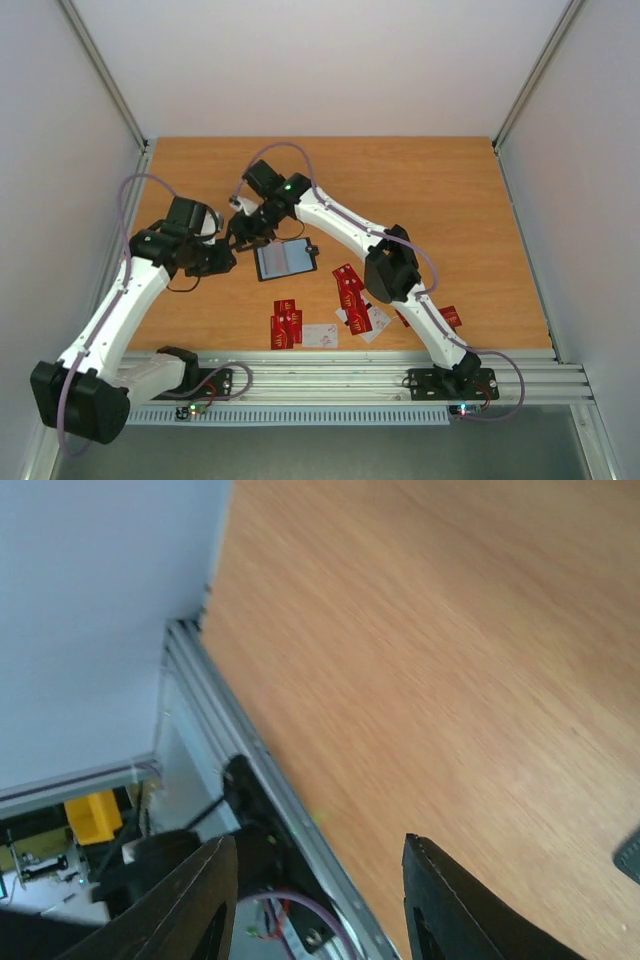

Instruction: Put the credit cards into the card holder

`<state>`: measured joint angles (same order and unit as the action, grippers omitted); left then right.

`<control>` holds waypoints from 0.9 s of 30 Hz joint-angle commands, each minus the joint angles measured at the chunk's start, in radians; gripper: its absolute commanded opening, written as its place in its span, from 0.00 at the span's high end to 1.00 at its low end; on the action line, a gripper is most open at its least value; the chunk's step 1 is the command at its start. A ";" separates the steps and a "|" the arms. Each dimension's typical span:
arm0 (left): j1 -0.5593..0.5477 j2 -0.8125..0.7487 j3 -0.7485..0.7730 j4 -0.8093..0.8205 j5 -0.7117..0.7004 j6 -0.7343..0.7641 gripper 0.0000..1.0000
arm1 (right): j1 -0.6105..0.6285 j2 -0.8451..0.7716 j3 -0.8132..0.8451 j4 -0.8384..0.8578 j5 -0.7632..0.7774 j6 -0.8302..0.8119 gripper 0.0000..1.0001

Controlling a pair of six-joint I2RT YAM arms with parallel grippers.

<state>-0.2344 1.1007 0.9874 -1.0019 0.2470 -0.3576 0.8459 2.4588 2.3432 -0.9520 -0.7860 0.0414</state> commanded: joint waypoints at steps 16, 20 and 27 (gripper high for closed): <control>0.009 -0.005 0.137 0.012 0.113 0.037 0.01 | -0.197 -0.680 -0.546 0.070 0.267 -0.027 0.51; 0.009 0.050 0.125 0.042 0.246 0.045 0.01 | -0.280 -0.870 -0.792 0.074 0.310 0.020 0.50; -0.106 0.200 0.117 0.104 0.342 0.073 0.10 | -0.377 -1.090 -1.157 0.013 0.358 0.088 0.49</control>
<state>-0.2554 1.2316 1.1023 -0.9703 0.5003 -0.3183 0.5011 1.4586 1.3277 -0.9119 -0.4789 0.0719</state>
